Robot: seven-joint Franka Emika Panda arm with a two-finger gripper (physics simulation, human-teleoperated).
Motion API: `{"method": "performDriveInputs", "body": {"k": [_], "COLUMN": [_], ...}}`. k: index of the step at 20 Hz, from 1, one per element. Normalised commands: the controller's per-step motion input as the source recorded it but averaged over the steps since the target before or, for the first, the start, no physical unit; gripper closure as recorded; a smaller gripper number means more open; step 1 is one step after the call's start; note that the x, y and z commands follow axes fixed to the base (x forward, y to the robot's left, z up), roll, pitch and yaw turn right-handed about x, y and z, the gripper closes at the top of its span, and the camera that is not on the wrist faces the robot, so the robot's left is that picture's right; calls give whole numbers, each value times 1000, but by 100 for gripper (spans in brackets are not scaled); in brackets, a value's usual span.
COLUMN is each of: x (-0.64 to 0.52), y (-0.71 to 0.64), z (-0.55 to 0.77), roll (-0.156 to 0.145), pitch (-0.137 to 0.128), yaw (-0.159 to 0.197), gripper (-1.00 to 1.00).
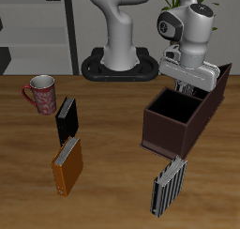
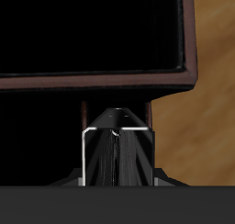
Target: Place the right striped book into the left desk caddy's front compartment
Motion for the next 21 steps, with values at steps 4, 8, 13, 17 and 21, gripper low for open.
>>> {"method": "performDriveInputs", "body": {"k": [4, 8, 13, 17, 21], "x": [66, 48, -2, -74, -44], "y": [-34, 13, -48, -49, -50], "z": [-121, -89, 35, 101, 51], "roll": [1, 16, 7, -4, 10], "pitch": [42, 42, 2, -15, -8], "yaw": [-7, 4, 4, -4, 19], "gripper": [100, -100, -100, -100, -100]}}
